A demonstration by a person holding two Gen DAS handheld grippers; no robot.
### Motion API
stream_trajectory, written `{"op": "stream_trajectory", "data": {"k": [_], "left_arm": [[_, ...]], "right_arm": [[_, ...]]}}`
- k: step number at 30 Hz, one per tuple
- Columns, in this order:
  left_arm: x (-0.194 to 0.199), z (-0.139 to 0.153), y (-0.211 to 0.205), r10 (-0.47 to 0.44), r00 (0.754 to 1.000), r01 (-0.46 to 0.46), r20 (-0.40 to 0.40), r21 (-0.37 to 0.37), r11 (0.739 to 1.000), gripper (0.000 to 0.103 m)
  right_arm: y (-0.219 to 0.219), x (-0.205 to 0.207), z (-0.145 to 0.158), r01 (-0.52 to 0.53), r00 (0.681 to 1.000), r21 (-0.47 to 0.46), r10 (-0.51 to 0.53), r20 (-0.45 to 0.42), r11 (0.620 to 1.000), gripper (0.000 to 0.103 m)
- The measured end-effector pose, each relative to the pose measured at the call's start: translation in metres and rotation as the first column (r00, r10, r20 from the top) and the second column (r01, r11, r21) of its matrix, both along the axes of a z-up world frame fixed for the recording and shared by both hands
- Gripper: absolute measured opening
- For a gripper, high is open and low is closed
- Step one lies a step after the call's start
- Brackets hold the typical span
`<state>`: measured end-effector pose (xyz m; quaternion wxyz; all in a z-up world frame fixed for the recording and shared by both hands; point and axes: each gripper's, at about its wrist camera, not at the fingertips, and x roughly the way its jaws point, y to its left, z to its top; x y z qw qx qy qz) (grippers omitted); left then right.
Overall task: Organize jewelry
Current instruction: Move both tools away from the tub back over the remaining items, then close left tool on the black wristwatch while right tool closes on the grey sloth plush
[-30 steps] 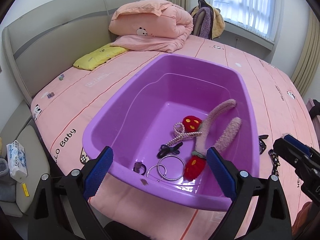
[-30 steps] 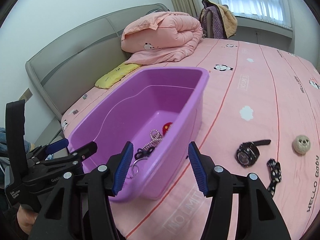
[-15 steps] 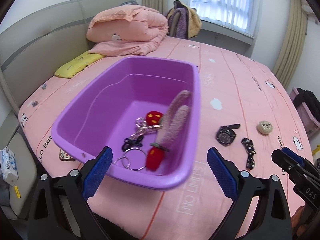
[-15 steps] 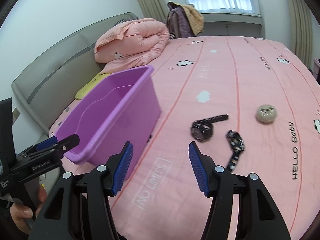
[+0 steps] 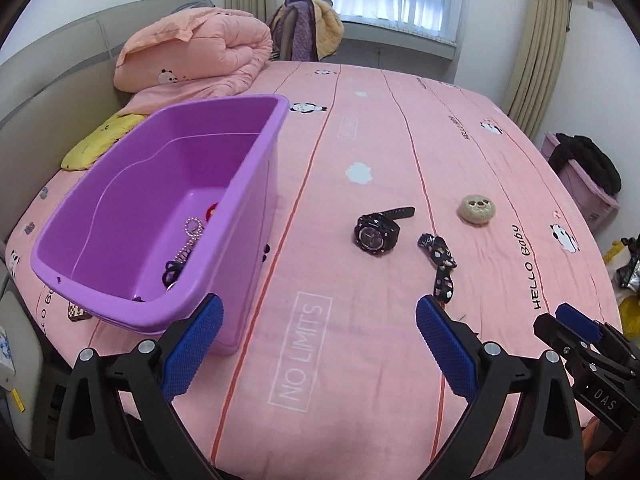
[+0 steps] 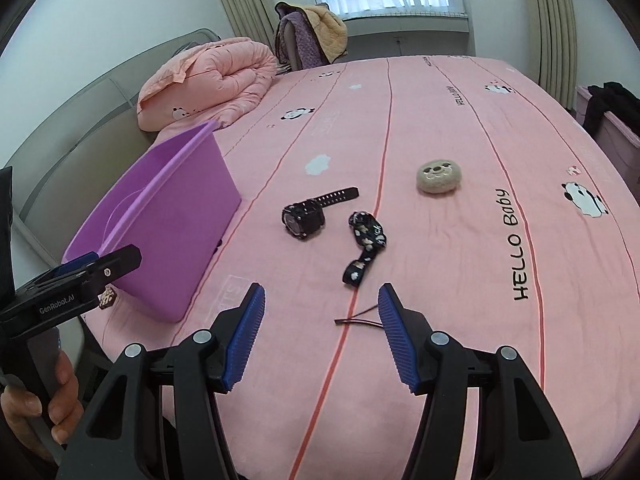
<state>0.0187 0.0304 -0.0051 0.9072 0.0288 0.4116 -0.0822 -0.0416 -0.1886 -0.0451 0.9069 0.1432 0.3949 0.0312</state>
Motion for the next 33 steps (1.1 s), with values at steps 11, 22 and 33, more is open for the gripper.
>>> {"op": "stream_trajectory", "data": {"k": [11, 22, 33], "left_arm": [[0.022, -0.043, -0.034, -0.018, 0.997, 0.021, -0.076, 0.029, 0.999, 0.095], [0.077, -0.078, -0.048, 0.036, 0.991, -0.030, -0.128, 0.045, 0.999, 0.095], [0.141, -0.116, -0.075, 0.032, 0.986, -0.019, -0.164, 0.081, 0.997, 0.095]], "right_arm": [[-0.026, 0.006, -0.039, 0.048, 0.998, 0.025, -0.047, -0.053, 0.999, 0.057], [-0.073, 0.055, -0.059, 0.113, 0.991, 0.039, -0.110, -0.072, 0.993, 0.057], [-0.113, 0.124, -0.073, 0.139, 0.988, 0.031, -0.136, -0.076, 0.990, 0.062]]}}
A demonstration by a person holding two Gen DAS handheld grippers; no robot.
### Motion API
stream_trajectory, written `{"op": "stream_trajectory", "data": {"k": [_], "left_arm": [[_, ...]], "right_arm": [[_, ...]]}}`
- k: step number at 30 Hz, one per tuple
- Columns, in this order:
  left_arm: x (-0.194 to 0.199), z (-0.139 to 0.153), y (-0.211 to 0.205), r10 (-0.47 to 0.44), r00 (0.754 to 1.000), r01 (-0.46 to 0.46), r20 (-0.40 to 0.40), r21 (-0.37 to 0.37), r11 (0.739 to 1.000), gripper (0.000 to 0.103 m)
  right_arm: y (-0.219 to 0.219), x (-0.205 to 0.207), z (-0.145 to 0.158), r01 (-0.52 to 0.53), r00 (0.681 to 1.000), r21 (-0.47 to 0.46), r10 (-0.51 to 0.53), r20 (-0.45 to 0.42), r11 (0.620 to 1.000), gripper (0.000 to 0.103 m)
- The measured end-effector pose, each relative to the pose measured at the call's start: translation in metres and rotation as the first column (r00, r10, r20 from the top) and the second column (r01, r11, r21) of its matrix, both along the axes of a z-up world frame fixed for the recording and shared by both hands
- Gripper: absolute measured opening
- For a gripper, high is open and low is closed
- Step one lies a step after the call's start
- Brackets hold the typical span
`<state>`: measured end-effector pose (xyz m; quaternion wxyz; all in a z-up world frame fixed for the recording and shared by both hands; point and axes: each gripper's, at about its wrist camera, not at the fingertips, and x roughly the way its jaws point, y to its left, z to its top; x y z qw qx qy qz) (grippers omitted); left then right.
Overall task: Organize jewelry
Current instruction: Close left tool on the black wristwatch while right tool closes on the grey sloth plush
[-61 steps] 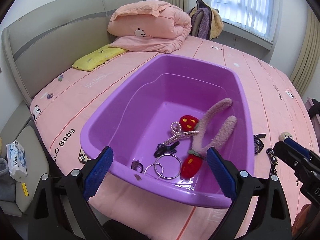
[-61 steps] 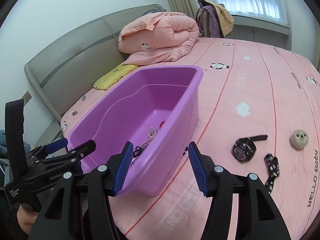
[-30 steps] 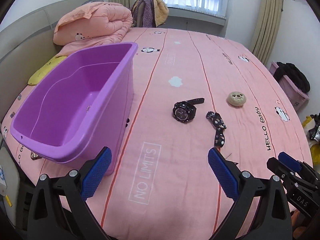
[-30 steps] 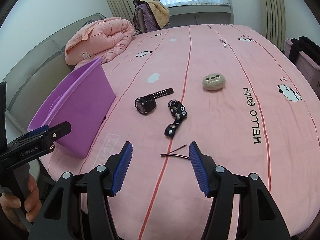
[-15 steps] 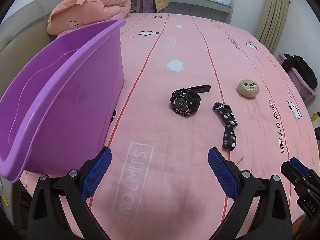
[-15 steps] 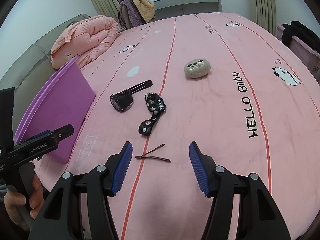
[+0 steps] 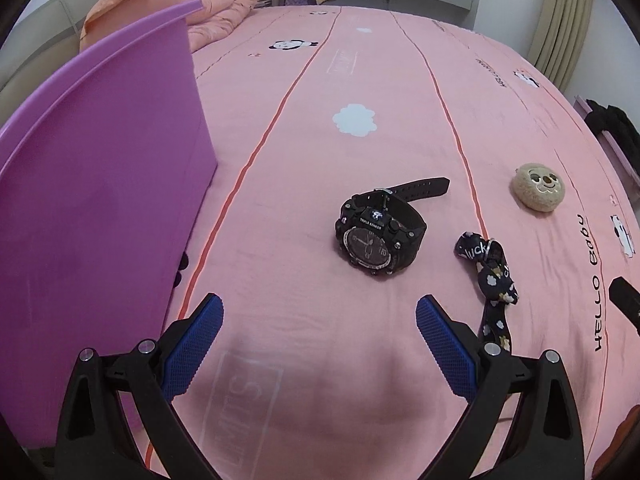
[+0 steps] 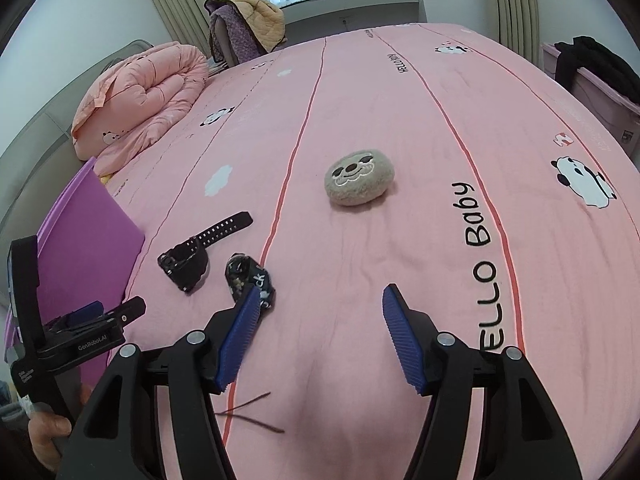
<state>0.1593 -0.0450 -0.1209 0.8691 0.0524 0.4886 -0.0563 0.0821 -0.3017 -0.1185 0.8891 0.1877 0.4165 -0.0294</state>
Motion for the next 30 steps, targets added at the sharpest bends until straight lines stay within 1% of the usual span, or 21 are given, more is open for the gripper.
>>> {"op": "stream_trajectory", "data": {"k": [6, 13, 18, 19, 23, 30], "left_arm": [[0.026, -0.019, -0.013, -0.011, 1.000, 0.011, -0.021, 0.006, 1.000, 0.095], [0.041, -0.039, -0.024, -0.033, 0.999, 0.034, -0.030, 0.023, 0.999, 0.096], [0.046, -0.046, -0.029, -0.053, 0.998, 0.053, -0.024, 0.003, 0.999, 0.097], [0.048, -0.047, -0.030, -0.055, 0.998, 0.055, -0.026, -0.003, 0.998, 0.096], [0.057, -0.055, -0.033, -0.048, 0.998, 0.047, -0.050, -0.030, 0.998, 0.096], [0.071, -0.061, -0.043, -0.041, 0.998, 0.040, -0.039, -0.020, 0.999, 0.096]], "right_arm": [[-0.016, 0.042, -0.017, -0.004, 1.000, -0.007, 0.004, -0.024, 1.000, 0.062], [-0.031, 0.078, -0.040, 0.022, 0.999, -0.002, -0.022, -0.045, 1.000, 0.063], [-0.029, 0.099, -0.051, 0.016, 0.998, -0.018, -0.017, -0.056, 1.000, 0.063], [-0.028, 0.104, -0.053, 0.013, 0.998, -0.020, -0.014, -0.059, 1.000, 0.063], [-0.030, 0.117, -0.058, 0.021, 0.998, -0.035, -0.023, -0.065, 0.999, 0.063], [-0.037, 0.142, -0.068, 0.053, 0.995, -0.061, -0.057, -0.082, 0.997, 0.063]]}}
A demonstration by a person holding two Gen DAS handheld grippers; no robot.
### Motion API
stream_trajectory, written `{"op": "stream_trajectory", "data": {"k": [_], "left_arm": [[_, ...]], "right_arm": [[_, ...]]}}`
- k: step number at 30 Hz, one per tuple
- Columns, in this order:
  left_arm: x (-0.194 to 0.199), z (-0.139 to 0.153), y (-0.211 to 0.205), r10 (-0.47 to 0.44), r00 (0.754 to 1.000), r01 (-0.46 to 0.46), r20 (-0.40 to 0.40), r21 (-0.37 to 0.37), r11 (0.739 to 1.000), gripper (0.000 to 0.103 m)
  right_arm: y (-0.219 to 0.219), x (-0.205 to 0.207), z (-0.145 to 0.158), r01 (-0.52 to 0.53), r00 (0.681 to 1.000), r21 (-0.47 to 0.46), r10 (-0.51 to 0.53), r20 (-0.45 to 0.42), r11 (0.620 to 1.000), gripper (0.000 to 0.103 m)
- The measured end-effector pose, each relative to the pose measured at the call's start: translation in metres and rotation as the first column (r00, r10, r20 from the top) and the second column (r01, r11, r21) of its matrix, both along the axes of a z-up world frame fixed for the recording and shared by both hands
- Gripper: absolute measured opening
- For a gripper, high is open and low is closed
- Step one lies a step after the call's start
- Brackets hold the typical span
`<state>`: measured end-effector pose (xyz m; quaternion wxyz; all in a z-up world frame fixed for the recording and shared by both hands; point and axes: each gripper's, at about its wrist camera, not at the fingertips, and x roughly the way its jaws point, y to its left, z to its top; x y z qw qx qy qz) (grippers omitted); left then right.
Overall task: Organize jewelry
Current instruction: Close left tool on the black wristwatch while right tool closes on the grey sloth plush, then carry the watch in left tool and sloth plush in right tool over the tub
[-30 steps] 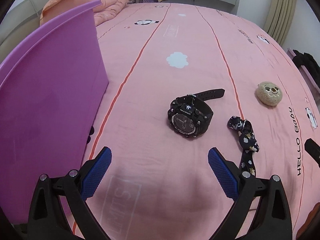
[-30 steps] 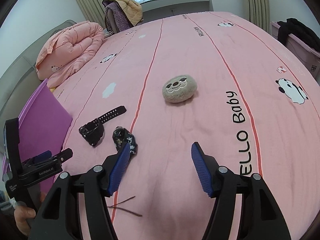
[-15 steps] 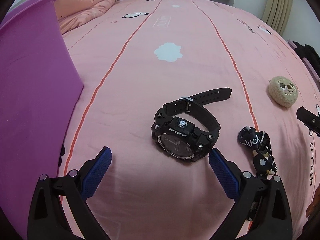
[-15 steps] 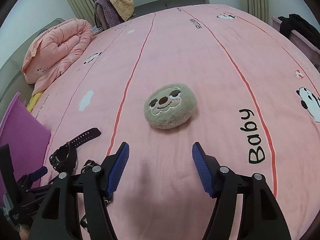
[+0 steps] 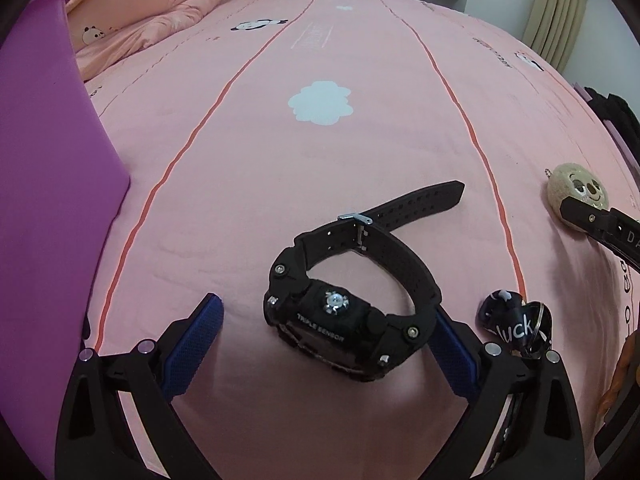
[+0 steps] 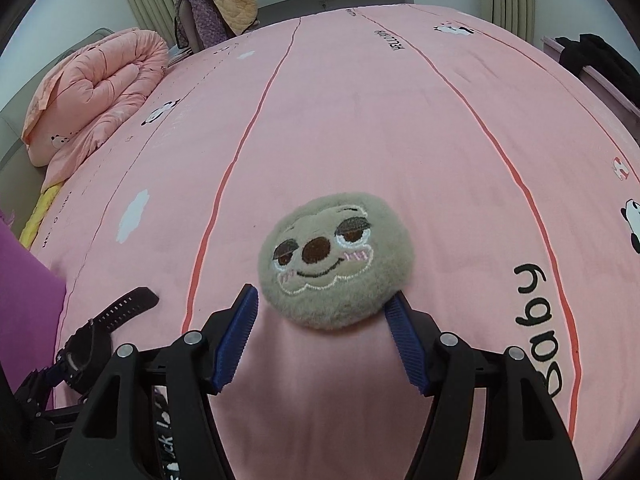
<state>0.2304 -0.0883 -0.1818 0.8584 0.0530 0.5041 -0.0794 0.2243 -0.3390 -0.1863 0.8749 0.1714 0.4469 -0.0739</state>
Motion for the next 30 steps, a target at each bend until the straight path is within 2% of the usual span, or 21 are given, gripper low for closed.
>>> {"op": "stream_trajectory", "data": {"k": [8, 11, 15, 22, 30], "left_arm": [[0.007, -0.004, 0.001, 0.042, 0.999, -0.041, 0.012, -0.026, 0.999, 0.096], [0.001, -0.004, 0.002, 0.043, 0.999, -0.042, 0.027, -0.033, 0.999, 0.089], [-0.007, 0.001, 0.002, 0.021, 0.999, -0.019, 0.037, -0.059, 0.998, 0.065], [-0.012, 0.008, 0.011, 0.034, 0.999, -0.034, 0.005, -0.103, 0.994, 0.065], [-0.043, 0.015, 0.020, 0.023, 1.000, -0.024, -0.012, -0.085, 0.996, 0.065]], "right_arm": [[0.006, 0.013, -0.004, -0.008, 1.000, -0.076, 0.007, -0.013, 0.997, 0.062], [0.007, 0.008, -0.004, -0.012, 1.000, -0.072, 0.011, -0.004, 0.997, 0.056], [0.007, 0.001, -0.002, -0.017, 1.000, -0.059, 0.018, 0.007, 0.998, 0.052], [0.016, -0.021, 0.010, -0.041, 0.998, -0.046, 0.043, 0.040, 0.998, 0.052], [0.024, -0.064, 0.019, -0.039, 0.998, -0.016, 0.040, 0.038, 0.999, 0.052]]}}
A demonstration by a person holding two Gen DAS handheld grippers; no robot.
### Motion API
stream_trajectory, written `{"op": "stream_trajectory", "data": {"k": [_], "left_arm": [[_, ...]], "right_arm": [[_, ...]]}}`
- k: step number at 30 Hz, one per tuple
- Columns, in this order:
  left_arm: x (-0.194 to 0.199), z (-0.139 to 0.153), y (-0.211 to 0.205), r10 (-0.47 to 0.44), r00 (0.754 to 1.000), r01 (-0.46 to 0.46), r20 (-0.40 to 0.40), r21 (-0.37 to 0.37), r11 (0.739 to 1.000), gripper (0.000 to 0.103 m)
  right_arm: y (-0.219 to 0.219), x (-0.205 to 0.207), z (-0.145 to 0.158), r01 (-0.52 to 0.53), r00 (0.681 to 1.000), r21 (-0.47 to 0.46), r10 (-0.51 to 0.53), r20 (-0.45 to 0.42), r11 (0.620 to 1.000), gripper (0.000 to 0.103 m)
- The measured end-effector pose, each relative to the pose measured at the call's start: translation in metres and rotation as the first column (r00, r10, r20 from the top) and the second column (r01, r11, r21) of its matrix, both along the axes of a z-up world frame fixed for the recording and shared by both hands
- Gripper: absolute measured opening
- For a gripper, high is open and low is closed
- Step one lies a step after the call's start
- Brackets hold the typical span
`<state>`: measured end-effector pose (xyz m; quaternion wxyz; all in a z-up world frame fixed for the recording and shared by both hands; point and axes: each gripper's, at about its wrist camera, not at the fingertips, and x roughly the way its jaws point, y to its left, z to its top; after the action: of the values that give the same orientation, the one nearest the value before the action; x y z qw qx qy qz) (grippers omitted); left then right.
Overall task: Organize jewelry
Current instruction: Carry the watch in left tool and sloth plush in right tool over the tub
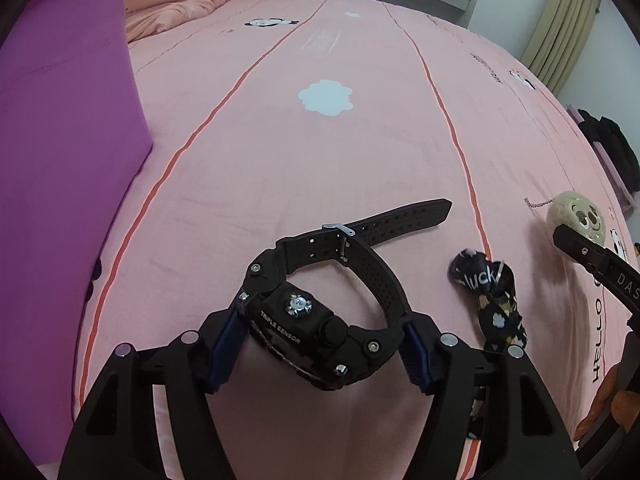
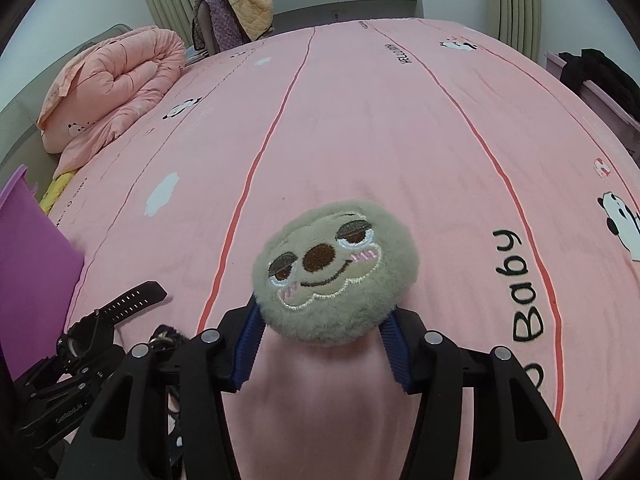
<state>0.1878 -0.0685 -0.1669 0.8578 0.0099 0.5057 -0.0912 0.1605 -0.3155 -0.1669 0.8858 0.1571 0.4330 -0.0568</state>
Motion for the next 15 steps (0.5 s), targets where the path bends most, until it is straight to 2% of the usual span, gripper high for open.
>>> {"op": "stream_trajectory", "data": {"k": [8, 15], "left_arm": [[-0.042, 0.024, 0.008, -0.032, 0.999, 0.032, 0.038, -0.005, 0.999, 0.065], [-0.084, 0.067, 0.018, -0.057, 0.991, 0.061, 0.117, -0.025, 0.998, 0.065]], "right_arm": [[0.008, -0.053, 0.015, 0.028, 1.000, 0.035, -0.028, 0.006, 0.999, 0.052], [0.020, -0.093, 0.047, 0.037, 0.998, 0.043, -0.040, 0.058, 0.998, 0.052]]}}
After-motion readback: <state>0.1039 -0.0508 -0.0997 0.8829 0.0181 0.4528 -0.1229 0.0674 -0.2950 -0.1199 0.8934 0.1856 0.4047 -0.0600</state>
